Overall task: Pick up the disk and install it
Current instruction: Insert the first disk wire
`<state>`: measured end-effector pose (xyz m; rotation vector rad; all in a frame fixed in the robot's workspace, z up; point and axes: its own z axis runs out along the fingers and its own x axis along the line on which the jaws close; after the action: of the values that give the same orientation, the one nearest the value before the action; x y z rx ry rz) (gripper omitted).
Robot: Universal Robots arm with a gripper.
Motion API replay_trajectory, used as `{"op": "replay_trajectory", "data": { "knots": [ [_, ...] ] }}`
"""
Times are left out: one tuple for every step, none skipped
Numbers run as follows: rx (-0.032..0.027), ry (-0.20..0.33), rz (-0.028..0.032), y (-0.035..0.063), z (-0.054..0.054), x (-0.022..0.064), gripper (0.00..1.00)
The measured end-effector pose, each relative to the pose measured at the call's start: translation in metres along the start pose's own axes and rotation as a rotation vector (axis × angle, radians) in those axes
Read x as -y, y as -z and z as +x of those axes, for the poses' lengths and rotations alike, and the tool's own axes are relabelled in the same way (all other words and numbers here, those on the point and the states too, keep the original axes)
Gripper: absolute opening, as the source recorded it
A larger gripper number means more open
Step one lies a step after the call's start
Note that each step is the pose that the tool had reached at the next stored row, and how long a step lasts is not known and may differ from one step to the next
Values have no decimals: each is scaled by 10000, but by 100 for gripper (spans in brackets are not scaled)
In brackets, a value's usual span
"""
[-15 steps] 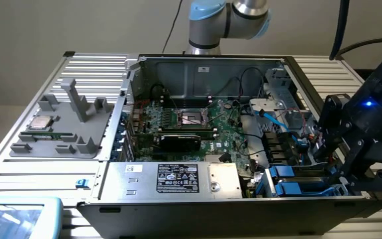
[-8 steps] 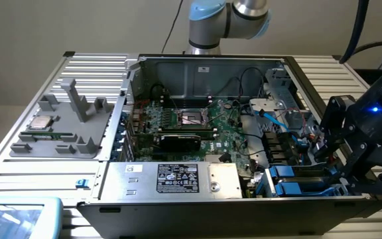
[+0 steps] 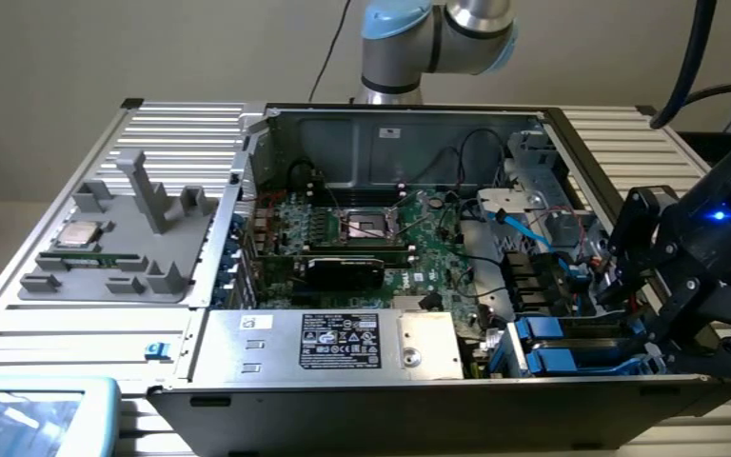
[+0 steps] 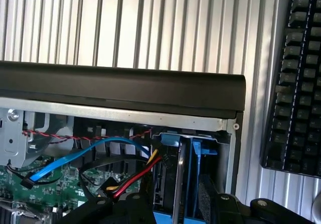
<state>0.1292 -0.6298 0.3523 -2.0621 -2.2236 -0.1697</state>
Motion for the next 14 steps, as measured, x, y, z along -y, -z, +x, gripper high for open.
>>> {"op": "replay_trajectory", "data": {
  "knots": [
    [0,0,0,0,0,0,48],
    [0,0,0,0,-1,0,48],
    [0,0,0,0,-1,0,48],
    [-1,0,0,0,-1,0,48],
    [0,1,0,0,-1,0,48],
    [0,0,0,0,-1,0,48],
    [0,0,0,0,-1,0,48],
    [-3,0,0,-1,0,0,48],
    [-6,2,-1,0,0,1,48],
    [-14,7,-6,0,0,4,48],
    [-25,30,-11,1,0,6,48],
    [-39,70,-20,0,0,8,48],
    [-50,123,-31,-1,1,11,48],
    [-54,185,-51,-1,1,13,48]
  ]
}}
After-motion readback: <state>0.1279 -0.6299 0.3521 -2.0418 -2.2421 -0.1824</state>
